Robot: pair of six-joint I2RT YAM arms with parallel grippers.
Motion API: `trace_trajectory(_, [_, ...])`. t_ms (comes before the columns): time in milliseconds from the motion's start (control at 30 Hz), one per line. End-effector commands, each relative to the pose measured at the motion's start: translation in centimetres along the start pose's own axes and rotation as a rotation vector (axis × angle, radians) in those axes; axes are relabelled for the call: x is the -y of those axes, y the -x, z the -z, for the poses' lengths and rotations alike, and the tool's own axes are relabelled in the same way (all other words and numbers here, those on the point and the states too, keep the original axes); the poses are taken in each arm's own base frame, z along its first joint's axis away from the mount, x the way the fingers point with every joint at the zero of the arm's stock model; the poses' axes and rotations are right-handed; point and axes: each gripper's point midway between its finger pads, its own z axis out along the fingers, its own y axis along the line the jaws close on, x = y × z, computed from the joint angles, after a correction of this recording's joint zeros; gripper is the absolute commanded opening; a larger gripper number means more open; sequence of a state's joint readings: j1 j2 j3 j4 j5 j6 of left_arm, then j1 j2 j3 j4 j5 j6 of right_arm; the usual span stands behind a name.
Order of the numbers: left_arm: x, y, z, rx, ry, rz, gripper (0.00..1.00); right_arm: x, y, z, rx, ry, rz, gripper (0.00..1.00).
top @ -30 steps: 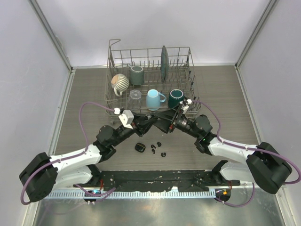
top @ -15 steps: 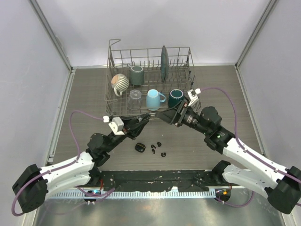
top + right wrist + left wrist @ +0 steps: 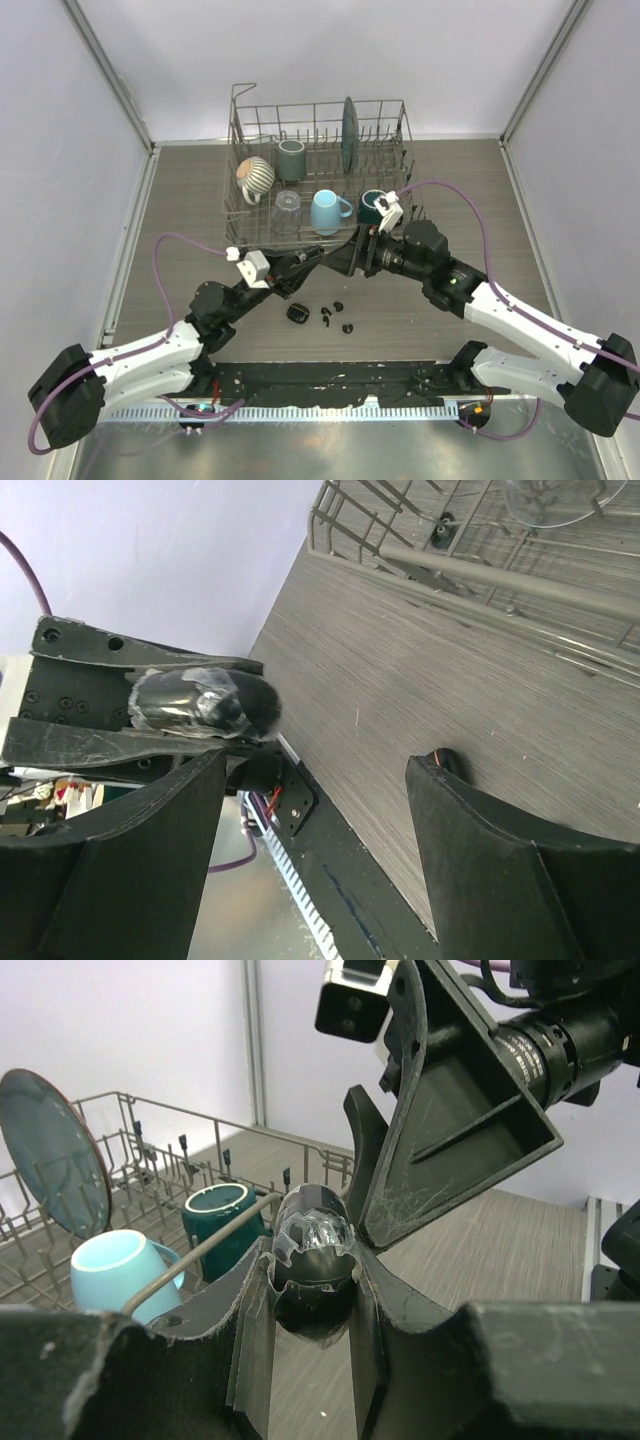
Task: Insert the wireless bluetooth earbuds into the charging case
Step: Open the charging case.
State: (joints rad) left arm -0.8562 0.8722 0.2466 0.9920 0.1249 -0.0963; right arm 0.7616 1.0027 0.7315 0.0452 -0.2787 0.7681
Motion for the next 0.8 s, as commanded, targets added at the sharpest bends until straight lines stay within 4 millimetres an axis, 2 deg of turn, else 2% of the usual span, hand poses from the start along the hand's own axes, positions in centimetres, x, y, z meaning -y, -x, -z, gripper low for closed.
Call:
trace_trajectory(0, [0.5,2.2,-1.2,0.067,-0.039,-0.018,0.0,-1.9,1.0,-0.2,0.033,0.079,0.02,0.78])
trace_trajectory(100, [0.6,2.0,-1.4,0.059,-0.045,-0.016,0.0,-2.1,1.0,-0.3,0.031,0.091,0.012,0.78])
trace_trajectory(300, [1.6,2.5,-1.7,0.071,-0.101,-0.003,0.0,-0.7,0.7,-0.8,0.025,0.023,-0.009,0.75])
trace_trajectory(400, [2.5,2.8,-1.7,0.07,-0.152,-0.006,0.0,-0.6,0.9,-0.9,0.036,0.017,-0.018,0.73])
trace_trajectory(567, [3.6,2.6,-1.7,0.045,-0.215,-0.007,0.0,-1.7,2.2,-0.6,0.082,0.053,-0.018,0.72])
trace_trajectory(767, [3.8,2.1,-1.3,0.027,-0.228,-0.003,0.0,-2.6,2.8,-0.7,0.095,0.086,-0.027,0.71])
